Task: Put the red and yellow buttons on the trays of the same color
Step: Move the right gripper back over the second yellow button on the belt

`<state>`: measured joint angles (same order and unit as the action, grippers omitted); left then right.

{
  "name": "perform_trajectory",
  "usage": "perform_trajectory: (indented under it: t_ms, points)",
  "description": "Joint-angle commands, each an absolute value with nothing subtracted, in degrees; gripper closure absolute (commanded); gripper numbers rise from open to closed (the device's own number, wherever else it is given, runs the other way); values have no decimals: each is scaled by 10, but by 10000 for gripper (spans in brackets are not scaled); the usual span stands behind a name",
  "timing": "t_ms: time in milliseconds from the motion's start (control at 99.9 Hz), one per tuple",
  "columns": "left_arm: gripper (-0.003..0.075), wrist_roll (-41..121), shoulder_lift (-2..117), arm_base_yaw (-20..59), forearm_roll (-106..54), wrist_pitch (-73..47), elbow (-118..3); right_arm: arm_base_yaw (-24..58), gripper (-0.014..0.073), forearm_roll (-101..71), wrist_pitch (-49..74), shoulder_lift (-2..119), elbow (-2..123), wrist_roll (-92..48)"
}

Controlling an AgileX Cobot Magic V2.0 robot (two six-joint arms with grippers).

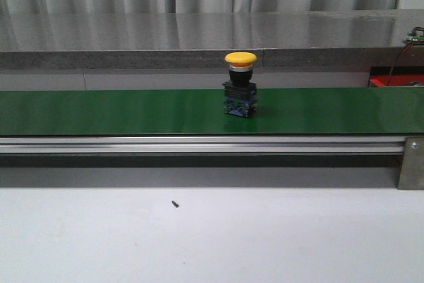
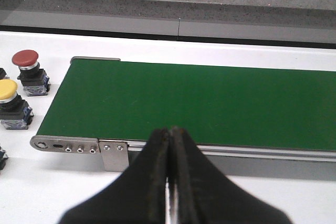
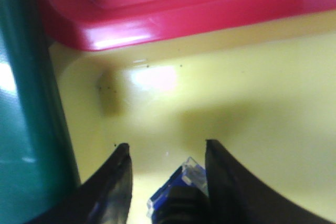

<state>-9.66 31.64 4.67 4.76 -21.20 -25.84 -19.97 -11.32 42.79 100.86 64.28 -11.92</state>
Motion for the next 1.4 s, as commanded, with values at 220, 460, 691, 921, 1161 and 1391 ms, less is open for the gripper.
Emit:
perform_trajectory:
  t_ms: [220, 460, 691, 921, 1161, 1391]
  points:
    - [740, -100, 317, 50, 43, -165, -276, -204, 301, -123, 413, 989, 655, -119]
    - [739, -100, 317, 50, 43, -165, -276, -204, 235, -123, 411, 989, 655, -119]
    - [740, -100, 317, 50, 43, -165, -276, -204, 106, -123, 406, 989, 655, -119]
    - [740, -100, 317, 50, 43, -165, -276, -205, 91, -122, 387, 976, 658, -119]
    - [740, -100, 317, 50, 43, -165, -276, -205, 91, -122, 379, 906, 659, -119]
    - [740, -100, 317, 50, 43, -165, -276, -168, 91, -137, 401, 817, 659, -168]
